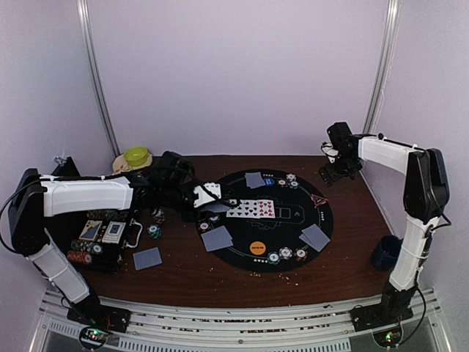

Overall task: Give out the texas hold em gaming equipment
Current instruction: Pick up the all-in button from the poker table mat.

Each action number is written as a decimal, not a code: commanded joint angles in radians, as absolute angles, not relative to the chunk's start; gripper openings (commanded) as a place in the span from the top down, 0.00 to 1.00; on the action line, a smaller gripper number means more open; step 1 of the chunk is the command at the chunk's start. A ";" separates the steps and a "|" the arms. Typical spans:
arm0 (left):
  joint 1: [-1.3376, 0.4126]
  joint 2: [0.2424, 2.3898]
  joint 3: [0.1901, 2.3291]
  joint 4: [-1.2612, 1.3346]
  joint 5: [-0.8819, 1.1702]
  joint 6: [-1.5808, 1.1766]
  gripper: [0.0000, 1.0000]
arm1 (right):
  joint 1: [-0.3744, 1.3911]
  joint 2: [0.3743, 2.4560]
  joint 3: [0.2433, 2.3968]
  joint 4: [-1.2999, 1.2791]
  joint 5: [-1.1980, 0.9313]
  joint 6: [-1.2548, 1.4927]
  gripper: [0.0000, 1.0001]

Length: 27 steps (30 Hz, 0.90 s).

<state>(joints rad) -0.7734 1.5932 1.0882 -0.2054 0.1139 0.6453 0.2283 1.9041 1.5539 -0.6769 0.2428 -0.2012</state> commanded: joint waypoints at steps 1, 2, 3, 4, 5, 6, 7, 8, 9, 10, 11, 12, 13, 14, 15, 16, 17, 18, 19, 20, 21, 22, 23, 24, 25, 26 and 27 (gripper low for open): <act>-0.773 1.566 1.100 -0.171 0.137 0.634 0.45 | 0.179 1.960 1.556 -0.645 0.059 -0.136 0.00; -0.773 1.568 1.100 -0.172 0.136 0.634 0.45 | 0.172 1.977 1.562 -0.649 0.036 -0.131 0.00; -0.773 1.570 1.100 -0.172 0.135 0.634 0.45 | 0.167 1.991 1.571 -0.653 -0.013 -0.131 0.00; -0.774 1.571 1.100 -0.172 0.136 0.634 0.45 | 0.163 2.004 1.577 -0.655 -0.042 -0.130 0.00; -0.773 1.572 1.100 -0.172 0.135 0.634 0.45 | 0.163 2.017 1.580 -0.656 -0.063 -0.128 0.00; -0.773 1.573 1.100 -0.172 0.136 0.634 0.45 | 0.163 2.027 1.587 -0.660 -0.082 -0.130 0.00; -0.774 1.575 1.101 -0.172 0.134 0.634 0.45 | 0.165 2.039 1.591 -0.664 -0.093 -0.134 0.00; -0.774 1.576 1.100 -0.170 0.133 0.634 0.45 | 0.166 2.048 1.593 -0.665 -0.094 -0.137 0.00; -0.773 1.578 1.100 -0.170 0.131 0.634 0.45 | 0.168 2.051 1.593 -0.667 -0.093 -0.141 0.00; -0.773 1.579 1.099 -0.170 0.130 0.634 0.45 | 0.170 2.053 1.590 -0.668 -0.092 -0.145 0.00; -0.773 1.581 1.098 -0.168 0.129 0.634 0.45 | 0.171 2.052 1.586 -0.668 -0.091 -0.149 0.00; -0.773 1.581 1.097 -0.166 0.128 0.635 0.45 | 0.174 2.052 1.579 -0.669 -0.091 -0.153 0.00; -0.773 1.584 1.097 -0.166 0.129 0.635 0.45 | 0.180 2.051 1.574 -0.673 -0.087 -0.162 0.01; -0.773 1.585 1.097 -0.166 0.129 0.635 0.45 | 0.188 2.053 1.571 -0.677 -0.080 -0.170 0.01; -0.773 1.586 1.097 -0.165 0.130 0.635 0.45 | 0.198 2.053 1.565 -0.676 -0.073 -0.176 0.02; -0.773 1.588 1.097 -0.166 0.129 0.635 0.45 | 0.211 2.053 1.557 -0.671 -0.064 -0.179 0.02; -0.773 1.589 1.097 -0.166 0.129 0.636 0.45 | 0.221 2.056 1.558 -0.672 -0.060 -0.182 0.02; -0.773 1.590 1.097 -0.166 0.128 0.636 0.45 | 0.230 2.059 1.562 -0.675 -0.055 -0.182 0.03; -0.773 1.590 1.097 -0.166 0.129 0.635 0.45 | 0.238 2.063 1.565 -0.677 -0.047 -0.177 0.03; -0.773 1.589 1.097 -0.166 0.129 0.635 0.45 | 0.244 2.066 1.566 -0.677 -0.035 -0.172 0.03; -0.773 1.590 1.097 -0.165 0.129 0.635 0.45 | 0.248 2.070 1.566 -0.680 -0.025 -0.168 0.04; -0.773 1.589 1.097 -0.166 0.127 0.634 0.45 | 0.250 2.072 1.566 -0.682 -0.019 -0.163 0.04; -0.773 1.590 1.097 -0.165 0.127 0.636 0.45 | 0.250 2.075 1.566 -0.684 -0.011 -0.156 0.05; -0.773 1.590 1.095 -0.164 0.127 0.636 0.45 | 0.249 2.077 1.564 -0.686 -0.004 -0.152 0.05; -0.773 1.590 1.095 -0.163 0.126 0.636 0.45 | 0.249 2.077 1.561 -0.686 0.000 -0.149 0.06; -0.773 1.591 1.094 -0.164 0.127 0.636 0.45 | 0.250 2.077 1.556 -0.683 0.009 -0.147 0.06; -0.772 1.592 1.095 -0.164 0.126 0.637 0.45 | 0.249 2.079 1.553 -0.684 0.016 -0.145 0.06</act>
